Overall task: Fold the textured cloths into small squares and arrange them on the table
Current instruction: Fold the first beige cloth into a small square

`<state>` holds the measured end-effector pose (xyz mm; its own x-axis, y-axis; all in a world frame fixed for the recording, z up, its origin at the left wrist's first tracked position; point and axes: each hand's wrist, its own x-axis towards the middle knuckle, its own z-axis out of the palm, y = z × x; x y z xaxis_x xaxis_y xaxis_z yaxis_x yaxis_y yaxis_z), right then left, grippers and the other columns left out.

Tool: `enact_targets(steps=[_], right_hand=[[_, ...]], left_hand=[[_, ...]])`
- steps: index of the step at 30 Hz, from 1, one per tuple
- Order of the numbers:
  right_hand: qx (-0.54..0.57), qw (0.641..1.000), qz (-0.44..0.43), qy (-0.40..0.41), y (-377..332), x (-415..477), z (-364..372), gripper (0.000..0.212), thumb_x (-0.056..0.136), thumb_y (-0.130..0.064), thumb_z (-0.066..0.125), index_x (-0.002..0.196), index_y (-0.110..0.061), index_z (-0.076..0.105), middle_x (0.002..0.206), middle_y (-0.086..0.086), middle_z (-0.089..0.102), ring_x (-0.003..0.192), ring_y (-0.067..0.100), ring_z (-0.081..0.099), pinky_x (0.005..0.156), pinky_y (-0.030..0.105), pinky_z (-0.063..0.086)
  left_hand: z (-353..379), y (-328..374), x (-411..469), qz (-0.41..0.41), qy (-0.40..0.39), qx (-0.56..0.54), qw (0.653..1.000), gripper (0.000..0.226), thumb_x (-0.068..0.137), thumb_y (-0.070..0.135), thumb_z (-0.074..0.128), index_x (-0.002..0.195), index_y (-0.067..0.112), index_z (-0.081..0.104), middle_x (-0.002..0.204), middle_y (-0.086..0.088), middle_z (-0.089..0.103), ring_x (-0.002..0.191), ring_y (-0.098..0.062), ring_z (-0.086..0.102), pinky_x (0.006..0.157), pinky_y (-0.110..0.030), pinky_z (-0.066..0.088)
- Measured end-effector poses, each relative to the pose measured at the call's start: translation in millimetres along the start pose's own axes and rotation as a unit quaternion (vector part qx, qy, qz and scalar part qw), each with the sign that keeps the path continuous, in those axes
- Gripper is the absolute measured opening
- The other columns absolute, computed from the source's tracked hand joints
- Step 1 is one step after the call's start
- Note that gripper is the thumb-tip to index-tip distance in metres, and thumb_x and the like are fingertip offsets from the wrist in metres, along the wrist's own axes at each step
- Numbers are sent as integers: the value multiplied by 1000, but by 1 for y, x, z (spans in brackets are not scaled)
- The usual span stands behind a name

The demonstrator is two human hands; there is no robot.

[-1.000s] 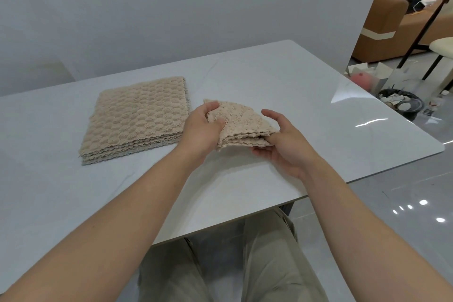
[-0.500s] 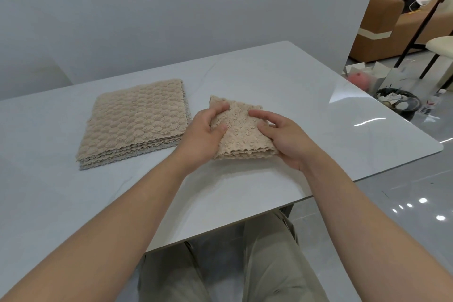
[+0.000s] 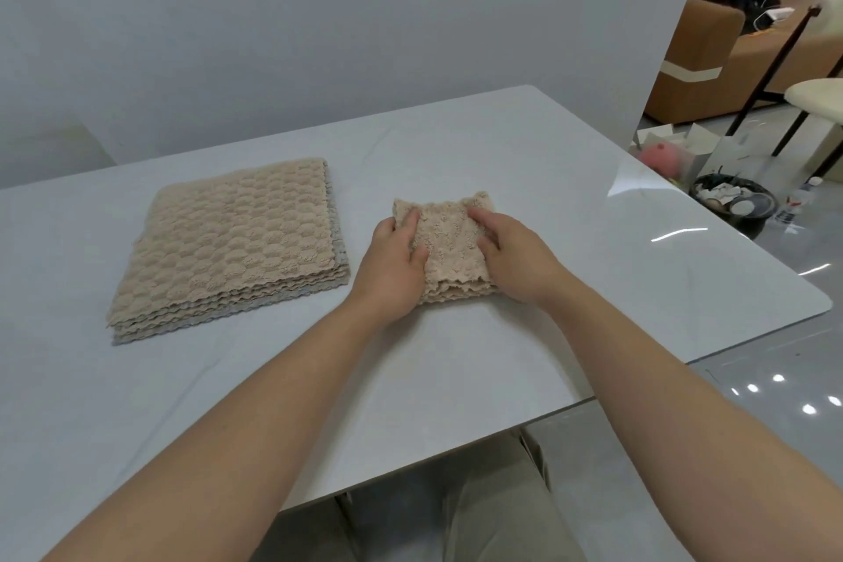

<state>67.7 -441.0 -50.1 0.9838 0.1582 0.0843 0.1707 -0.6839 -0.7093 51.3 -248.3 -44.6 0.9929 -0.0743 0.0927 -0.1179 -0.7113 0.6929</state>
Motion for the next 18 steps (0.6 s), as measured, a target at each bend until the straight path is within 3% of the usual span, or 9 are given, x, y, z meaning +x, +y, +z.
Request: enact_targets(steps=[4, 9, 18], right_hand=[[-79, 997, -23, 0, 19, 42, -7, 52, 106, -14, 38, 158, -16, 34, 151, 9, 47, 139, 26, 43, 112, 30, 32], [-134, 989, -56, 3, 36, 99, -15, 58, 103, -11, 41, 160, -16, 29, 144, 10, 48, 131, 29, 48, 106, 34, 40], [-205, 973, -101, 17, 56, 221, -9, 61, 102, -22, 41, 161, -17, 22, 153, 10, 39, 130, 33, 49, 102, 44, 46]], left_hand=[[15, 2, 30, 7, 11, 15, 1000, 61, 106, 22, 49, 161, 20, 23, 161, -6, 24, 146, -21, 35, 107, -16, 19], [27, 6, 82, 21, 30, 37, 999, 63, 106, 17, 46, 162, 19, 18, 160, -6, 21, 139, -23, 42, 109, -24, 31], [28, -10, 201, 3, 50, 75, 996, 63, 105, 15, 46, 162, 16, 18, 160, -9, 21, 139, -25, 42, 111, -29, 33]])
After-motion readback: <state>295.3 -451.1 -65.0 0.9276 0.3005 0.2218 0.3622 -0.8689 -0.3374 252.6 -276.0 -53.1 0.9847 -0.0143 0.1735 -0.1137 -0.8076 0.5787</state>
